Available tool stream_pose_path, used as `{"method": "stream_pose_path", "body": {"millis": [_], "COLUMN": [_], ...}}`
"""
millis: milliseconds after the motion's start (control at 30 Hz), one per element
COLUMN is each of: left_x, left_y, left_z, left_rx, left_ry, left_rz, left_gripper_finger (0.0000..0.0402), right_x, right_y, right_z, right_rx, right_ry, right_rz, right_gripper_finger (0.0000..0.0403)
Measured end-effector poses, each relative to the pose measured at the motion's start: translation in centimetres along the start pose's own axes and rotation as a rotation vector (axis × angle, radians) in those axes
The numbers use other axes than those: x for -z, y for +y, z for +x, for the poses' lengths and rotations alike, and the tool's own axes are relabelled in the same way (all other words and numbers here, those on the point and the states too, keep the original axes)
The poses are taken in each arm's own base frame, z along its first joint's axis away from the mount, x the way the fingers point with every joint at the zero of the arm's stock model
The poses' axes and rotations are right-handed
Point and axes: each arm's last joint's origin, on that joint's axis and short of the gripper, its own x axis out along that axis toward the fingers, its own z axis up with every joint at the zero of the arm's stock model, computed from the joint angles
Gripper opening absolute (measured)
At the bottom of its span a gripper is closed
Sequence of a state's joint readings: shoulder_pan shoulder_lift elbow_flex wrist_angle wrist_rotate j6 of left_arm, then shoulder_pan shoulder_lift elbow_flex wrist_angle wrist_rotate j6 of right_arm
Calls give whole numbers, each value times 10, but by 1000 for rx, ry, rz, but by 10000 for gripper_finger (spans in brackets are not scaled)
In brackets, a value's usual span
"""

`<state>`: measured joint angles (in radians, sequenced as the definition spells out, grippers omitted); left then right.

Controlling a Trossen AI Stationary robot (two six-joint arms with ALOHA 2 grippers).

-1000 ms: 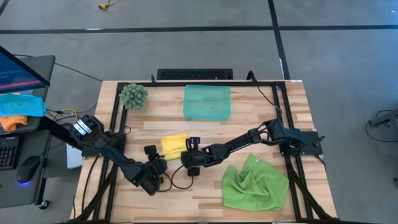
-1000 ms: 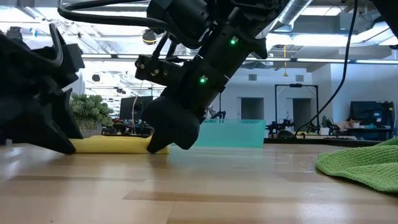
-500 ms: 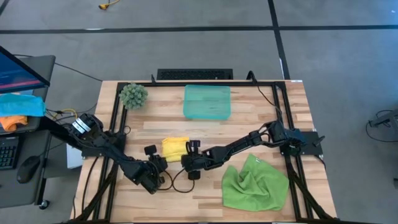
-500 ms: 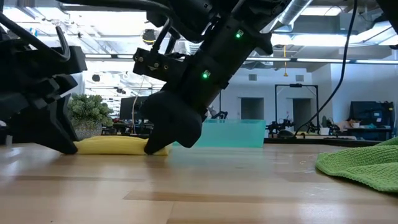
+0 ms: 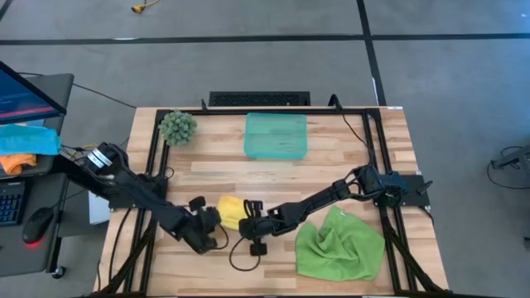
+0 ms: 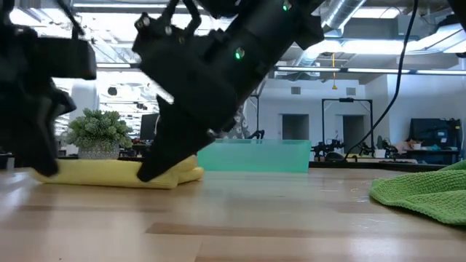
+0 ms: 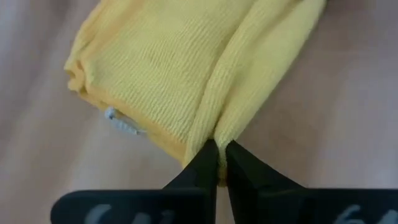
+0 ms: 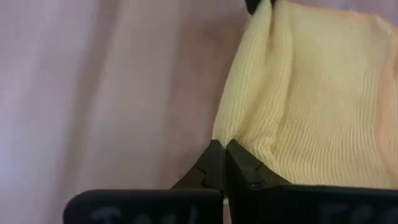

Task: Roll microfiber towels into tight, uniform cylinder then place into a basket
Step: Roll the yellow microfiber cloth

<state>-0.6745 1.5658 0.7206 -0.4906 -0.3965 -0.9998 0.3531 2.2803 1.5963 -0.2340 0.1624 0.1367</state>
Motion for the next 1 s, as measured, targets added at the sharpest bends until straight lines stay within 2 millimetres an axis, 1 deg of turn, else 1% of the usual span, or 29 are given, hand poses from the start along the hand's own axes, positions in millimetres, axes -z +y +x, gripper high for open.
{"method": "stream_pose_path", "body": {"millis": [67,200,300,367,467,633,867,1000], "left_x": [-4,-14,-22,-26,-30,-33,-39,-41], "left_y": [2,8,15,19,26,37,42,43], "left_z": [-11,-28,-35,-35,-29,-7,21,26], "left_rx": [83,203,239,237,197,112,95,85], "left_ry": [40,104,127,147,185,255,304,318], "left_rz": [-59,-229,-355,-411,-468,-544,-560,-574], "left_gripper_finger": [8,16,15,13,12,12,12,12], "right_x": [-1,-5,-8,-9,-9,-10,-7,-7], "right_y": [3,6,7,7,6,4,5,4], "right_z": [0,-1,-2,-2,-2,-1,-1,-1], "right_rx": [-54,-173,-232,-248,-248,-241,-242,-240], "right_ry": [-1,-5,-15,-16,-16,-18,3,11], "right_rz": [51,215,290,328,380,404,407,402], "right_gripper_finger": [13,10,15,17,13,13,12,18]}}
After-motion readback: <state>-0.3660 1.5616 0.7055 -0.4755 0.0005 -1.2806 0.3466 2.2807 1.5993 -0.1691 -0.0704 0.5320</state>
